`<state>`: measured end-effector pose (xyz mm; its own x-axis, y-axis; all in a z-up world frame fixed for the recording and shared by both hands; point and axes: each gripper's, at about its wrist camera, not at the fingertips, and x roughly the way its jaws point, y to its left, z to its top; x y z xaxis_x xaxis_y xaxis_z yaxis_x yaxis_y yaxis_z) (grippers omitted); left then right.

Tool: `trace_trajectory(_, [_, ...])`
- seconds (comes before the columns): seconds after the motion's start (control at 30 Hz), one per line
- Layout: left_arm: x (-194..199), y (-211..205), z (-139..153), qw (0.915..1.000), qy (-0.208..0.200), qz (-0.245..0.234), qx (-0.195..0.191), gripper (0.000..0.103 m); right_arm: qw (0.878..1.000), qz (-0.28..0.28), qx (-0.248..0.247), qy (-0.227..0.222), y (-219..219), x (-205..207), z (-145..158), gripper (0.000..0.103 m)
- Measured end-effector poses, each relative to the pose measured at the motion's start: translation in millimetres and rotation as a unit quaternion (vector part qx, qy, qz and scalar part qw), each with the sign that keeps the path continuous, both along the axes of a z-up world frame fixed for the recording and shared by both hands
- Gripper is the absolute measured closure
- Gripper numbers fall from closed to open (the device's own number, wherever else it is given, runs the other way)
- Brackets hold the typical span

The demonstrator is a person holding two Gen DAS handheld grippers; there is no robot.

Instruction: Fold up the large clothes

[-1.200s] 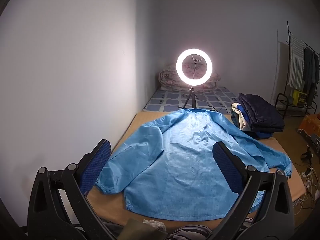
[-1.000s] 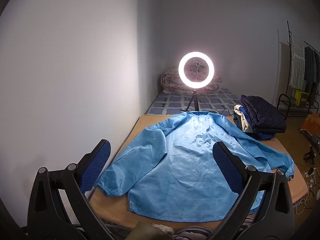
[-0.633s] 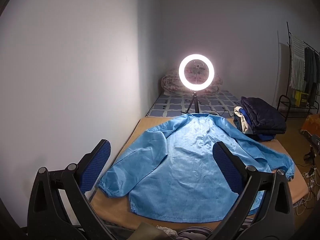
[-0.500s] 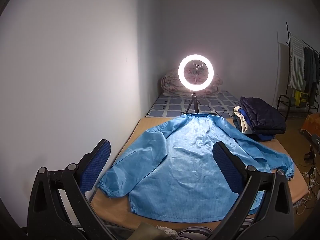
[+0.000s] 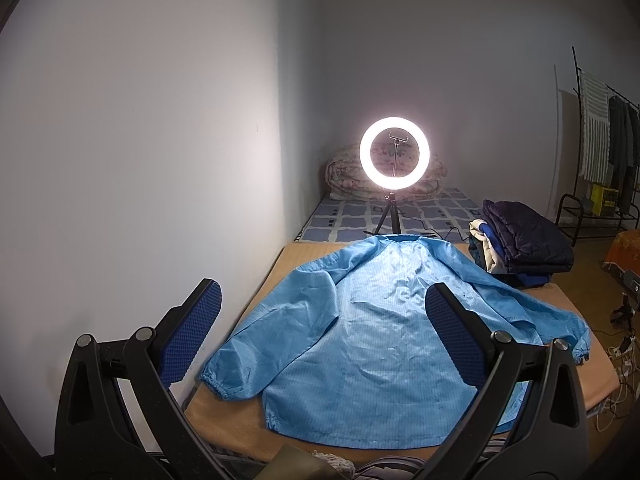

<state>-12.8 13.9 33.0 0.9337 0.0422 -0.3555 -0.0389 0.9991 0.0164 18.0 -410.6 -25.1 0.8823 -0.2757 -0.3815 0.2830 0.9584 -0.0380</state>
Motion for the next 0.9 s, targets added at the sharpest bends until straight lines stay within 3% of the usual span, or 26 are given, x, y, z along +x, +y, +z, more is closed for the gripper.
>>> trace_trajectory(0.9, [-2.1, 6.8, -12.8, 1.0000, -0.003, 0.003, 0.002, 0.000, 1.000, 0.003, -0.003, 0.002, 3.4, -0.5, 3.2, 0.000])
